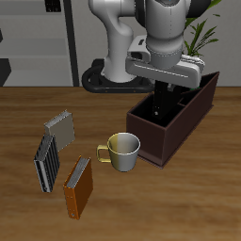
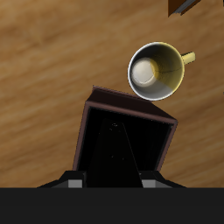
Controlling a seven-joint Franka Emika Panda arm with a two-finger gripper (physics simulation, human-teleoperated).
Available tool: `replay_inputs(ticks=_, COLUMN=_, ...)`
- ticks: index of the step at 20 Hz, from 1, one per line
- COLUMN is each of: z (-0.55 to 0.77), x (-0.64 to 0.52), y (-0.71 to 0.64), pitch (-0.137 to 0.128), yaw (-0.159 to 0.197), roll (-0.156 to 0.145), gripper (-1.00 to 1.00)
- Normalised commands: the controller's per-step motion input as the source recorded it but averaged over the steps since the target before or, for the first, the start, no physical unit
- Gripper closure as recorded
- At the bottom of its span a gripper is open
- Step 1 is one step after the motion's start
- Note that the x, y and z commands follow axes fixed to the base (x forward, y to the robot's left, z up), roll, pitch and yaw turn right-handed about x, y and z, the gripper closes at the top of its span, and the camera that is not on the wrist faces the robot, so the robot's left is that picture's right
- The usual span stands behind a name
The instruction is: Place the green book into the left desk caddy's left compartment and place the black book into the left desk caddy's right compartment and place the orange book into the left desk caddy's right compartment
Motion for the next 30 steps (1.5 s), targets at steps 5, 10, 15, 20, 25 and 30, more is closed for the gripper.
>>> replay_inputs(ticks=5, z=-0.18, x=0.02, y=-0.03, pitch=0.024, yaw=-0.003, roll=0.009, gripper=1.00)
replay_inputs(ticks=10, z=-0.13, x=0.06, y=-0.03, pitch=0.025, yaw=-0.004, roll=-0.002, gripper=1.00)
replay_inputs(ticks=15, z=-0.18, x=0.10, y=-0.02, pitch=0.035, yaw=-0.001, roll=-0.003, gripper=1.00)
replay_inputs(ticks=20, z=-0.21, x=0.10, y=-0.06, pitch=0.046, yaw=-0.003, roll=-0.004, gripper=1.00)
replay_inputs(ticks=25, z=-0.16, x=0.07, y=-0.01, pitch=0.045, yaw=0.001, roll=-0.035, gripper=1.00)
replay_inputs(ticks=30, z=-0.09, x=0.06, y=0.01, pitch=0.064, yaw=-0.002, roll=0.044, gripper=-1.00)
